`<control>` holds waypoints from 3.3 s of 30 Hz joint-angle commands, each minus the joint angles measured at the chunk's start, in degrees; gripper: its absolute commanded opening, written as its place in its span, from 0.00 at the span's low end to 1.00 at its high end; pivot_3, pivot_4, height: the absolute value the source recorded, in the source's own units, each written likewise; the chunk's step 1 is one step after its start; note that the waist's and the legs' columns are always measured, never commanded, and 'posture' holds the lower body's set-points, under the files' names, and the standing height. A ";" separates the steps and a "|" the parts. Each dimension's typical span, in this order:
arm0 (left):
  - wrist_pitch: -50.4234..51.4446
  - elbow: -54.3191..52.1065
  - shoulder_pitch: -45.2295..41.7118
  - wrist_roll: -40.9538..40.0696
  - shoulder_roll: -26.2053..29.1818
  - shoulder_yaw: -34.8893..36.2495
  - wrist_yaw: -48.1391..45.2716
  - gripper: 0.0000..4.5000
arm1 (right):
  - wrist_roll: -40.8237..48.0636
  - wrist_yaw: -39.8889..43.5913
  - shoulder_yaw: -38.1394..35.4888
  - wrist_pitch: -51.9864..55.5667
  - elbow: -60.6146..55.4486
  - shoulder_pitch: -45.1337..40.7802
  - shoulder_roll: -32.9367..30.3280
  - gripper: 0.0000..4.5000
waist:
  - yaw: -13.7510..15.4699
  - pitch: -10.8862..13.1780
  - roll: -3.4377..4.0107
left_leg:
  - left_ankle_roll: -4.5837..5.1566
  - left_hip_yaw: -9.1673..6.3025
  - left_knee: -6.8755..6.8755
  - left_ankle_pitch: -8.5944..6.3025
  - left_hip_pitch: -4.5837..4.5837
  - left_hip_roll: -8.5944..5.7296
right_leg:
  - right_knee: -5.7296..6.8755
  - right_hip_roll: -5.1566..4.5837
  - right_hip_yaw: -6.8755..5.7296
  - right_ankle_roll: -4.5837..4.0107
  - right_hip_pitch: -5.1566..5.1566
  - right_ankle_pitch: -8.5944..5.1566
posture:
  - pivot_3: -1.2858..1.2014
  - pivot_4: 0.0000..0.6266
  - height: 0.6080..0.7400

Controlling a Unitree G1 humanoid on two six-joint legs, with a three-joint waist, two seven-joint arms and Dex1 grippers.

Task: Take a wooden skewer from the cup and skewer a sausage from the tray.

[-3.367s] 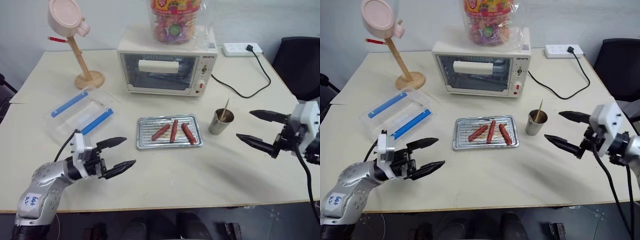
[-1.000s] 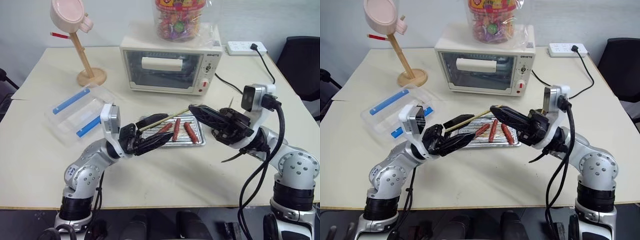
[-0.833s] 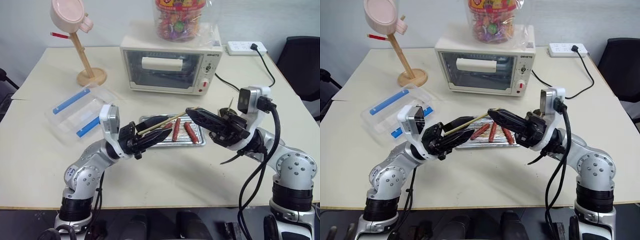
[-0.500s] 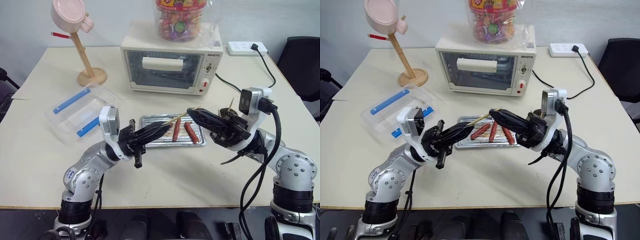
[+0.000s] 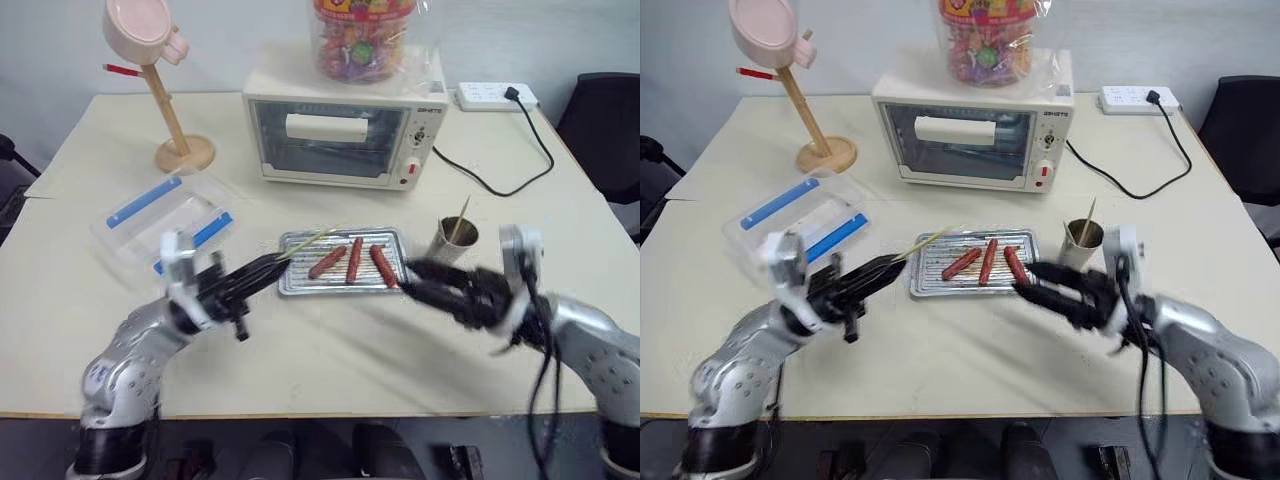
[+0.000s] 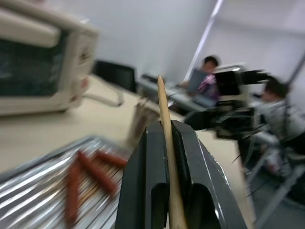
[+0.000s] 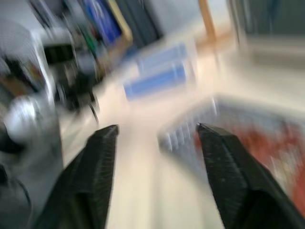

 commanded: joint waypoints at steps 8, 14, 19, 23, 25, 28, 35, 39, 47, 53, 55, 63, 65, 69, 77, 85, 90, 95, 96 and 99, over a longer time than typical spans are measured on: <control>-9.08 4.16 10.57 4.09 -1.18 8.38 -0.14 0.00 | -15.85 3.59 -6.78 -22.04 4.39 10.51 3.40 0.99 | 0.12 0.01 -0.03 | 0.06 -0.02 -0.15 0.02 0.52 -0.01 | -0.23 -0.04 0.02 0.03 0.55 0.04 | 0.52 0.24 1.00; -8.80 2.75 8.70 3.84 -2.64 6.69 1.32 0.00 | -19.03 -3.46 4.35 -7.35 -1.83 -3.56 -1.64 0.99 | -0.26 0.04 -0.05 | 0.03 0.00 -0.24 -0.01 0.96 0.05 | -0.23 -0.01 0.07 0.02 0.93 0.04 | 0.52 0.24 1.00; -7.75 0.89 6.38 3.91 -2.91 4.48 2.75 0.00 | -22.91 -11.30 16.93 6.99 -1.99 -21.20 0.22 0.99 | -0.23 0.04 -0.07 | -0.03 -0.05 -0.30 -0.03 0.89 0.08 | -0.27 0.02 0.00 -0.04 0.80 0.00 | 0.52 0.24 1.00; -7.15 -1.07 6.28 3.56 -3.34 3.86 4.14 0.00 | -28.09 -17.09 23.20 14.40 0.83 -29.05 2.60 0.99 | 0.09 0.03 -0.09 | -0.03 -0.07 -0.28 -0.04 0.79 0.08 | -0.30 0.00 -0.02 -0.04 0.73 0.00 | 0.52 0.24 1.00; -6.99 -2.01 6.95 3.31 -3.57 4.11 4.77 0.00 | -30.15 -19.02 25.89 15.54 2.58 -32.05 5.06 0.99 | 0.11 0.03 -0.09 | -0.03 -0.10 -0.27 -0.03 0.68 0.05 | -0.34 -0.03 -0.06 -0.04 0.67 0.00 | 0.52 0.24 1.00; -6.66 -2.85 7.90 3.45 -3.71 4.20 5.53 0.00 | -32.62 -21.34 27.98 16.56 4.73 -34.57 7.92 0.99 | -0.17 0.03 -0.09 | -0.01 -0.07 -0.23 -0.04 0.66 0.03 | -0.33 -0.02 -0.05 -0.04 0.65 0.00 | 0.52 0.24 1.00; -6.21 -3.77 8.36 3.27 -4.08 4.06 7.02 0.00 | -35.14 -21.64 29.90 18.25 7.67 -37.00 10.35 0.91 | -0.20 0.03 -0.09 | -0.02 -0.07 -0.24 -0.04 0.66 0.05 | -0.27 -0.01 -0.05 -0.04 0.60 0.00 | 0.52 0.24 1.00; -6.05 -3.94 7.96 3.18 -4.07 3.99 7.49 0.00 | -35.93 -21.24 30.52 18.21 9.04 -37.72 10.75 0.67 | -0.19 0.03 -0.09 | -0.01 -0.07 -0.23 -0.04 0.66 0.04 | -0.26 -0.01 -0.05 -0.04 0.60 0.00 | 0.52 0.24 1.00; -5.76 -4.29 7.59 3.08 -3.89 3.91 7.92 0.00 | -37.80 -21.27 30.86 18.17 11.17 -38.21 12.30 0.62 | -0.44 0.03 -0.09 | -0.02 -0.07 -0.24 -0.04 0.65 0.04 | -0.25 0.00 -0.05 -0.04 0.59 0.00 | 0.52 0.24 1.00; -5.61 -4.49 7.58 2.98 -3.81 3.93 7.99 0.00 | -38.56 -21.57 30.63 18.03 11.95 -38.00 13.64 0.52 | -0.82 0.03 -0.09 | -0.02 -0.07 -0.24 -0.04 0.65 0.05 | -0.25 0.00 -0.05 -0.04 0.59 0.00 | 0.52 0.24 1.00; -5.57 -4.55 7.59 2.95 -3.81 3.92 8.00 0.00 | -38.78 -21.45 30.59 18.16 11.99 -37.89 13.87 0.39 | -1.14 0.03 -0.09 | -0.02 -0.07 -0.24 -0.04 0.66 0.04 | -0.24 0.00 -0.05 -0.04 0.59 0.00 | 0.52 0.24 1.00; -5.31 -4.87 7.75 2.76 -3.78 3.93 8.02 0.00 | -39.15 -21.68 30.10 18.56 12.09 -37.70 14.70 0.29 | -1.44 0.03 -0.09 | -0.02 -0.07 -0.25 -0.04 0.66 0.04 | -0.24 0.00 -0.05 -0.04 0.59 0.00 | 0.52 0.24 1.00; -5.20 -4.91 7.75 2.73 -3.79 3.91 7.99 0.00 | -39.11 -21.67 30.08 18.60 12.15 -37.65 14.74 0.29 | -1.43 0.03 -0.09 | -0.02 -0.07 -0.25 -0.04 0.65 0.04 | -0.24 0.00 -0.05 -0.04 0.58 0.00 | 0.52 0.24 1.00; -4.98 -4.83 7.63 2.66 -3.67 3.89 7.86 0.00 | -38.89 -21.52 29.93 18.73 12.14 -37.42 14.74 0.18 | -1.43 0.03 -0.09 | -0.02 -0.07 -0.25 -0.04 0.66 0.04 | -0.24 0.00 -0.05 -0.04 0.58 0.00 | 0.52 0.24 1.00; -4.74 -4.75 7.52 2.71 -3.38 3.79 7.46 0.00 | -38.81 -20.37 28.77 17.32 9.98 -37.67 12.77 0.11 | -1.43 0.03 -0.08 | -0.02 -0.07 -0.25 -0.04 0.66 0.04 | -0.24 0.00 -0.05 -0.04 0.59 0.00 | 0.52 0.24 1.00; -5.02 -5.87 6.98 5.01 3.42 1.18 -0.54 0.00 | -31.18 1.85 25.16 6.55 -0.23 -37.75 -2.82 0.11 | -1.36 0.04 -0.08 | -0.01 -0.07 -0.12 -0.03 0.08 0.02 | -0.17 -0.02 -0.06 -0.03 0.10 0.01 | 0.52 0.24 1.00; -4.62 -7.25 5.09 6.40 9.68 -3.09 -7.86 0.00 | -25.62 15.92 24.87 0.35 -1.37 -35.39 -8.71 0.11 | -1.59 0.04 -0.09 | -0.01 -0.04 -0.20 -0.03 0.06 0.05 | -0.17 -0.01 -0.04 -0.03 0.05 0.01 | 0.52 0.24 1.00; -3.34 -6.55 -2.31 7.25 11.46 -8.80 -10.85 0.00 | -24.65 21.01 27.40 -0.17 -0.87 -36.68 -8.43 0.11 | -1.36 0.06 -0.06 | -0.01 -0.03 -0.13 -0.02 0.04 0.05 | -0.12 -0.02 -0.03 -0.04 0.04 0.01 | 0.52 0.24 1.00; -3.37 -6.24 -2.86 7.58 11.43 -9.29 -11.10 0.00 | -24.52 21.00 27.47 0.15 -0.92 -36.95 -8.07 0.11 | -1.35 0.06 -0.06 | -0.01 -0.04 -0.13 -0.02 0.05 0.05 | -0.11 -0.02 -0.03 -0.04 0.04 0.01 | 0.52 0.24 1.00; -2.80 -5.97 -4.79 7.53 10.97 -10.79 -11.37 0.00 | -24.27 21.38 28.56 0.78 -1.34 -37.76 -7.42 0.11 | -1.43 0.06 -0.06 | -0.01 -0.04 -0.15 -0.02 0.04 0.04 | -0.14 -0.03 -0.03 -0.03 0.03 0.01 | 0.52 0.24 1.00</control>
